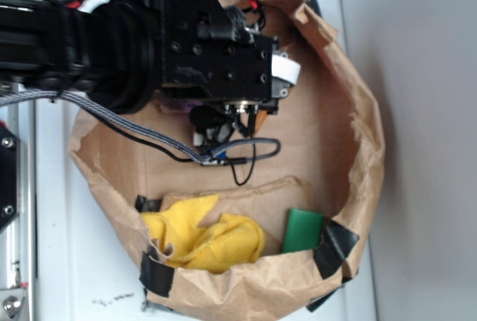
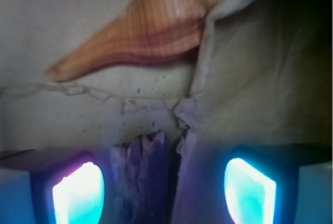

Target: Grab the wood chip.

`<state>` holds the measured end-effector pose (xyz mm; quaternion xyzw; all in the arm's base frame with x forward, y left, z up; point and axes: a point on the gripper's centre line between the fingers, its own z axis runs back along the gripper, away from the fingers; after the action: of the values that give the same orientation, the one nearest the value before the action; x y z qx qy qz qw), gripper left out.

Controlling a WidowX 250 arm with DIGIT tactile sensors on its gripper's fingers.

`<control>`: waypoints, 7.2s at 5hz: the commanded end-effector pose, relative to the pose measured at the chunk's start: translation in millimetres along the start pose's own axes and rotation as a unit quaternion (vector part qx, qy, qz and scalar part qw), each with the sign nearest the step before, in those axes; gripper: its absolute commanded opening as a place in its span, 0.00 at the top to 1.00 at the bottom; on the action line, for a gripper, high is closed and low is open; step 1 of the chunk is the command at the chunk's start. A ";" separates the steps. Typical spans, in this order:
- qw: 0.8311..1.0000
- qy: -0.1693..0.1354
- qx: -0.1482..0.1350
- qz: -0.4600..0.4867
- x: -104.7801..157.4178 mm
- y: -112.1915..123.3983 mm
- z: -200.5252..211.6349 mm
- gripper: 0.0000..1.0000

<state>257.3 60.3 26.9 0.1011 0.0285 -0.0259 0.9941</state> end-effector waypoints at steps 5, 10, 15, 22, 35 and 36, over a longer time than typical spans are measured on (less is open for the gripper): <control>0.999 0.007 -0.020 0.034 -0.4 13.5 15.0 1.00; 0.997 -0.008 -0.073 0.019 -12.4 17.7 50.3 0.00; 1.000 0.011 -0.005 0.008 2.5 -6.9 -6.6 0.00; 0.993 0.018 -0.105 -0.044 -16.1 18.0 17.0 0.00; 0.996 0.044 -0.062 -0.053 -9.7 -2.0 -16.6 0.00; 0.996 0.048 -0.060 -0.038 -8.4 -1.0 -15.6 1.00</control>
<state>250.4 62.2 12.9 0.0384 0.0824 -0.0507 0.9946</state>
